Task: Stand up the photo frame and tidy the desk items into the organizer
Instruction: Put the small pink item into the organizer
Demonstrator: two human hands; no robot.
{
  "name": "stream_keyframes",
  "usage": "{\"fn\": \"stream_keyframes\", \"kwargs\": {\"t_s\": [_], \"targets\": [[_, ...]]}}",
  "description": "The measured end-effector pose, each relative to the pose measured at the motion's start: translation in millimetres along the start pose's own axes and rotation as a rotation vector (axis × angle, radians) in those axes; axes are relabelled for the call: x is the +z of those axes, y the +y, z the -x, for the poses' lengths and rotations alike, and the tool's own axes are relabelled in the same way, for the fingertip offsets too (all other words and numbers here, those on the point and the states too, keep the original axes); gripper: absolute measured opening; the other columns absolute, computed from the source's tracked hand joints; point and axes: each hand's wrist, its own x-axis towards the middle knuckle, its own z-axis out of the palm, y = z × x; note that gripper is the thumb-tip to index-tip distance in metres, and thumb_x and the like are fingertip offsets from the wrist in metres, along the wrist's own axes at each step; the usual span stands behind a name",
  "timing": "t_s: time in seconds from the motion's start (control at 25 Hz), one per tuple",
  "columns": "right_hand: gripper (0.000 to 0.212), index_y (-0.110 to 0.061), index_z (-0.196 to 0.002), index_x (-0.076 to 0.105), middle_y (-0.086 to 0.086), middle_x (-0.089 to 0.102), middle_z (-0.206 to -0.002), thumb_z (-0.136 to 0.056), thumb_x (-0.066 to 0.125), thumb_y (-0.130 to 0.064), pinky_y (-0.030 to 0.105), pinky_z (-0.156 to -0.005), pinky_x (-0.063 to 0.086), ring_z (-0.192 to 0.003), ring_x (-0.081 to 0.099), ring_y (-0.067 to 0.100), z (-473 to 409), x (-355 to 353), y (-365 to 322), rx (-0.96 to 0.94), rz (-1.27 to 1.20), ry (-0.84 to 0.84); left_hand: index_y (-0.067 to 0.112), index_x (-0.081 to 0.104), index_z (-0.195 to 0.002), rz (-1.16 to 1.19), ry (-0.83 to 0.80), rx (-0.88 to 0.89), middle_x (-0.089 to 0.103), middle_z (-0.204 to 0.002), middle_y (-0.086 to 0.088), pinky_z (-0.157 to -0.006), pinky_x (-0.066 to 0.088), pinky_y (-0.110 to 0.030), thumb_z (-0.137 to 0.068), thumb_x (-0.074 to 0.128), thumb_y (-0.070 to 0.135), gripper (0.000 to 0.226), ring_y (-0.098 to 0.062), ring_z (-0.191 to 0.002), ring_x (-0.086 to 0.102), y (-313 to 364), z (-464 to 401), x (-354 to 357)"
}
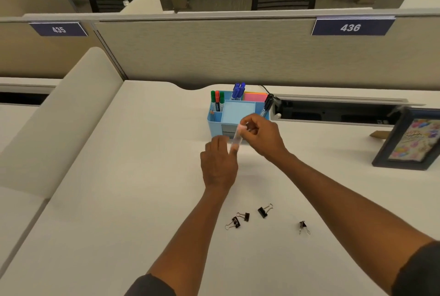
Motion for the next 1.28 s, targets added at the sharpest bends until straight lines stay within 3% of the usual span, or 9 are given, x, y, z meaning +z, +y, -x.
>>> {"fn": "stream_keyframes", "kwargs": {"t_s": [0.08, 0.16, 0.24, 0.36, 0.48, 0.88, 1.0, 1.28], "targets": [[0.021, -0.015, -0.109, 0.062, -0.004, 0.064, -0.099, -0.090, 0.066, -0.023, 0.007, -0.064, 0.051, -0.081, 0.061, 0.003, -16.3, -3.5, -14.9, -0.063, -0.041, 0.065, 0.016, 0.040, -0.141, -0.079, -0.076, -0.067, 0.040, -0.148, -0.006, -0.094, 0.045, -0.039, -0.098, 0.051, 0.031, 0.047, -0.024, -0.128, 0.043, -9.0, -14.3, -4.0], [0.025, -0.013, -0.114, 0.062, 0.001, 0.067, -0.106, -0.092, 0.065, -0.023, 0.004, -0.063, 0.048, -0.091, 0.063, 0.006, -35.3, -3.4, -26.3, -0.111, -0.058, 0.099, 0.019, 0.020, -0.151, -0.158, -0.186, -0.089, 0.015, -0.160, -0.004, -0.106, 0.037, -0.041, -0.099, 0.047, 0.029, 0.059, -0.025, -0.141, 0.026, -20.1, -25.6, -4.7], [0.026, -0.011, -0.115, 0.064, 0.003, 0.069, -0.108, -0.091, 0.065, -0.022, 0.007, -0.071, 0.051, -0.094, 0.064, 0.008, -53.9, 1.0, -34.2, -0.174, -0.004, 0.104, 0.019, 0.004, -0.154, -0.160, -0.254, -0.050, -0.001, -0.162, -0.001, -0.115, 0.027, -0.043, -0.100, 0.045, 0.026, 0.068, -0.025, -0.148, 0.010, -29.5, -33.4, -3.9], [0.024, -0.010, -0.112, 0.067, 0.005, 0.071, -0.105, -0.089, 0.067, -0.018, 0.021, -0.081, 0.055, -0.092, 0.067, 0.013, -76.1, 15.9, -40.4, -0.227, 0.057, 0.052, 0.019, -0.006, -0.153, -0.197, -0.295, 0.029, -0.009, -0.162, 0.000, -0.119, 0.016, -0.046, -0.101, 0.042, 0.026, 0.072, -0.024, -0.149, -0.006, -38.5, -39.3, -1.7], [0.022, -0.013, -0.109, 0.067, 0.004, 0.072, -0.104, -0.088, 0.068, -0.019, 0.031, -0.082, 0.057, -0.091, 0.067, 0.015, -90.6, 34.4, -39.9, -0.211, 0.147, -0.011, 0.020, -0.008, -0.153, -0.234, -0.325, 0.051, -0.010, -0.162, -0.001, -0.120, 0.011, -0.046, -0.100, 0.044, 0.028, 0.074, -0.025, -0.148, -0.008, -46.0, -43.1, -0.1], [0.012, -0.011, -0.087, 0.065, 0.007, 0.067, -0.085, -0.078, 0.069, -0.018, 0.030, -0.062, 0.046, -0.077, 0.062, 0.022, -110.4, 67.8, -35.8, -0.075, 0.467, -0.213, 0.022, 0.010, -0.154, -0.173, -0.291, 0.064, 0.008, -0.162, 0.002, -0.114, 0.026, -0.045, -0.092, 0.052, 0.012, 0.076, -0.028, -0.147, 0.012, -51.7, -51.1, -3.3], [0.018, -0.012, -0.088, 0.063, 0.006, 0.064, -0.087, -0.076, 0.075, -0.019, 0.028, -0.063, 0.040, -0.078, 0.059, 0.020, -114.5, 73.0, -36.9, -0.032, 0.549, -0.237, 0.023, 0.010, -0.154, -0.144, -0.293, 0.062, 0.008, -0.162, 0.001, -0.113, 0.028, -0.045, -0.091, 0.055, 0.011, 0.078, -0.029, -0.146, 0.016, -51.8, -50.2, -4.2], [0.024, -0.017, -0.090, 0.052, 0.006, 0.059, -0.086, -0.079, 0.073, -0.021, 0.030, -0.063, 0.042, -0.077, 0.057, 0.020, -120.8, 81.1, -33.5, -0.038, 0.653, -0.282, 0.023, 0.011, -0.154, -0.144, -0.302, 0.066, 0.009, -0.162, 0.001, -0.112, 0.029, -0.044, -0.090, 0.057, 0.012, 0.080, -0.029, -0.145, 0.019, -53.6, -51.9, -6.0]]}}
